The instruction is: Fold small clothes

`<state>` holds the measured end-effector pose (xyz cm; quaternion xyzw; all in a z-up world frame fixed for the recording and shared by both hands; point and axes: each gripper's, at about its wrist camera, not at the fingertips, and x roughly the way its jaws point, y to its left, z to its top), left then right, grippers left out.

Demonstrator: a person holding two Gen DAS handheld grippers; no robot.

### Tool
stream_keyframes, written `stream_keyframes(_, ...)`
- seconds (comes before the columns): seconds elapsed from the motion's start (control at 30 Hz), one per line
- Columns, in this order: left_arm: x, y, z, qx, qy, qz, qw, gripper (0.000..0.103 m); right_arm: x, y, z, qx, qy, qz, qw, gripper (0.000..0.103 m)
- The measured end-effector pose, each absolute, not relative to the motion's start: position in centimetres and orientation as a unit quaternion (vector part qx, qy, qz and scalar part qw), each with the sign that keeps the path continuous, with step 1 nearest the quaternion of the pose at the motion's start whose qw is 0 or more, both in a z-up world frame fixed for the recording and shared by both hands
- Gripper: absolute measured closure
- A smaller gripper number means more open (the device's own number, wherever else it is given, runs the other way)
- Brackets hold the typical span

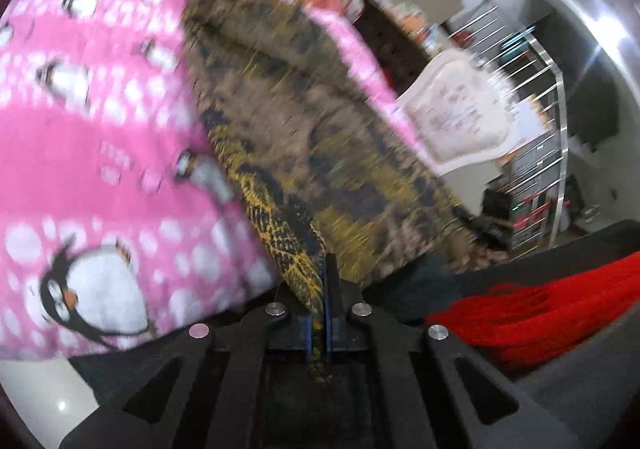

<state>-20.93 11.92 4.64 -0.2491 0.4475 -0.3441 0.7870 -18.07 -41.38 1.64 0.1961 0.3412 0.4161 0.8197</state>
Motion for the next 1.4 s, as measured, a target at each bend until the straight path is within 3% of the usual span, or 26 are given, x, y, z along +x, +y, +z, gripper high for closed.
stream_keyframes(0.43,-22.3,15.0,17.8,-0.247,0.283,-0.455,0.807,0.103,-19.7,-44.3,14.8,0.206,0.159,0.457,0.85,0.098)
stream_keyframes(0.6,-21.4,15.1,19.4,-0.232,0.268,-0.463,0.812,0.103,-19.4,-44.4,18.2,0.179,0.136,0.458,0.86,0.098)
stream_keyframes(1.1,3.4,14.8,8.3,-0.19,0.417,-0.216,0.862,0.103,7.0,-38.8,8.3,0.233,0.313,0.244,0.888,0.098)
stream_keyframes(1.4,9.8,13.1,4.2,-0.141,0.462,-0.175,0.858,0.103,14.7,-37.9,3.2,0.229,0.378,0.177,0.88,0.098)
